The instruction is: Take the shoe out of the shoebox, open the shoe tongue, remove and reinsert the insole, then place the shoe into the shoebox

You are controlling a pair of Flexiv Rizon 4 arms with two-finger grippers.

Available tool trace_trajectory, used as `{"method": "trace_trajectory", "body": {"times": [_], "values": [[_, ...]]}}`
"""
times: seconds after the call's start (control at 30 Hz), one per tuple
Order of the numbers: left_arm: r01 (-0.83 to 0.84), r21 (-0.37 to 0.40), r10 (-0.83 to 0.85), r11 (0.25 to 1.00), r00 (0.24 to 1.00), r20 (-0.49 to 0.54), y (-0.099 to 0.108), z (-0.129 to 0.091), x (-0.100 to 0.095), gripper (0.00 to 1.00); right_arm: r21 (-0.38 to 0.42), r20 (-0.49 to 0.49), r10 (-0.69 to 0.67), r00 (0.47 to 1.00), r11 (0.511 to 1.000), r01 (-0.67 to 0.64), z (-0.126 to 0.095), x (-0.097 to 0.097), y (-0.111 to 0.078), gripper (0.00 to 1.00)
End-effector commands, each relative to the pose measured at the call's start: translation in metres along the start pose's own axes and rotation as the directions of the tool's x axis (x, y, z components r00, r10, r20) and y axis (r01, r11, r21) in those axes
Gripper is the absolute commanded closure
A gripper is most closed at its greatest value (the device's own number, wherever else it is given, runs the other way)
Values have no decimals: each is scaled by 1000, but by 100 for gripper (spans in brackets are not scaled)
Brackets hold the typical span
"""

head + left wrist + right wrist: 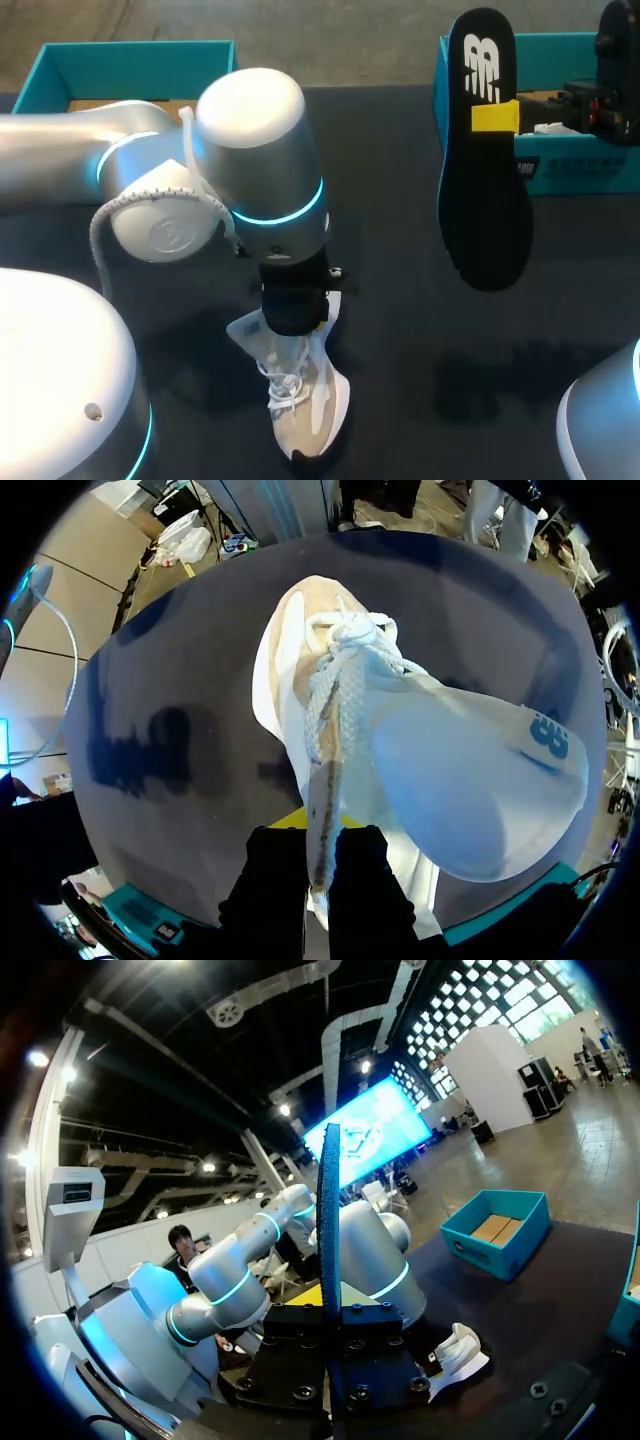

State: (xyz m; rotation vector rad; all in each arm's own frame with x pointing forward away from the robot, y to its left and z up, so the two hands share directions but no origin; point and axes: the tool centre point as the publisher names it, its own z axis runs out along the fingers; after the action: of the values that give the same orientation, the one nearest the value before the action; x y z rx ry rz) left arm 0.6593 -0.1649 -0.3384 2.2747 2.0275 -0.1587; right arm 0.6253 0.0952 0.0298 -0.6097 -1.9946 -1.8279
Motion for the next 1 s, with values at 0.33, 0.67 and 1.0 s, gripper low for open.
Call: {"method": "trace_trajectory", "body": {"times": [0.33, 0.67, 1.0], "values": [[42, 9, -41, 999, 998, -38, 9, 21, -8, 100, 3, 0, 2, 1000, 1000, -2, 2, -1, 1, 100], [24, 10, -24, 1000, 1000, -17, 13, 34, -16, 100, 3, 0, 2, 1000, 1000, -2, 2, -1, 1, 100], [1, -19, -1, 1000, 1000, 8, 22, 40, -27, 68, 3, 0, 2, 1000, 1000, -2, 2, -1, 1, 100]]}}
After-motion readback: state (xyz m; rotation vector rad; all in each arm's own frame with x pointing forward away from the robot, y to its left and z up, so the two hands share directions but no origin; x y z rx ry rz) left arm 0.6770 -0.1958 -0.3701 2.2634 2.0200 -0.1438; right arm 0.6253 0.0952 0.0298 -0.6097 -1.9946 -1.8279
